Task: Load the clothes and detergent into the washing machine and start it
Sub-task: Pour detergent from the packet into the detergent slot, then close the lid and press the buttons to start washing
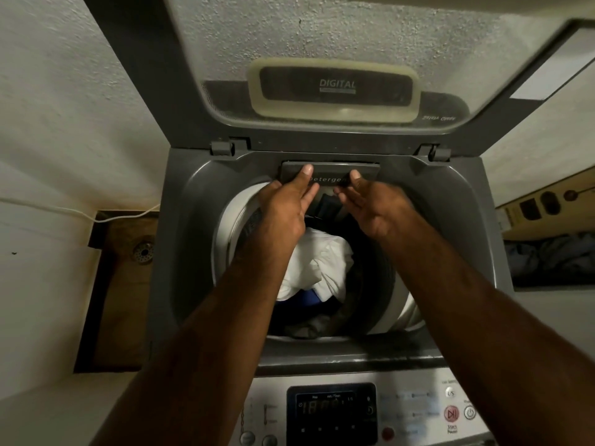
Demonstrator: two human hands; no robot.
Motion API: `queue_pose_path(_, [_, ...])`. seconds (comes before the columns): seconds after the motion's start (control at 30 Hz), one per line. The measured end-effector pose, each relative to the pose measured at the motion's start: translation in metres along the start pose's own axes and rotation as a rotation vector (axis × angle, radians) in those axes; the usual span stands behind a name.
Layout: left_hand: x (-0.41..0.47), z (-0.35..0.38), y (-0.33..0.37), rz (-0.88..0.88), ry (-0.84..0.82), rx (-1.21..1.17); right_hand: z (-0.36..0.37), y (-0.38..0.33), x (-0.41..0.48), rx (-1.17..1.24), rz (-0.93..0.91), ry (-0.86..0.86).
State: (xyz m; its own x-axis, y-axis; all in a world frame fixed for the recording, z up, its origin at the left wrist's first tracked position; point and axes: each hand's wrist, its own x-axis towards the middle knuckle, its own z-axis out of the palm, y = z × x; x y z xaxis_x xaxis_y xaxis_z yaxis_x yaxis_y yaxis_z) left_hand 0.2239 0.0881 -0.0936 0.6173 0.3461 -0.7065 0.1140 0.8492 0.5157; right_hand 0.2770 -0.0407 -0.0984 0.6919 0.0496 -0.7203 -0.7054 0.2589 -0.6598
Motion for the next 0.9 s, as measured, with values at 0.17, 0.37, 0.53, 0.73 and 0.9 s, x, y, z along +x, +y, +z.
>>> queue_pose_path(0.17, [0.003,0.006,0.000,0.004,0.018,0.010,0.006,-0.004,0.001,-0.011,-0.017,0.035])
queue_pose_path(0.37, [0.006,0.011,-0.001,-0.001,0.029,0.052,0.013,-0.004,-0.004,0.014,-0.043,0.073])
queue_pose_path(0.53, [0.007,0.014,-0.008,-0.005,0.011,0.200,0.014,0.004,-0.005,0.000,-0.061,0.074])
queue_pose_path(0.73, [-0.006,0.018,0.002,-0.139,-0.067,0.629,0.008,-0.011,-0.029,-0.232,-0.042,0.010])
queue_pose_path(0.9, [-0.026,0.029,0.017,-0.165,-0.145,0.674,0.004,-0.030,-0.061,-0.304,-0.196,0.015])
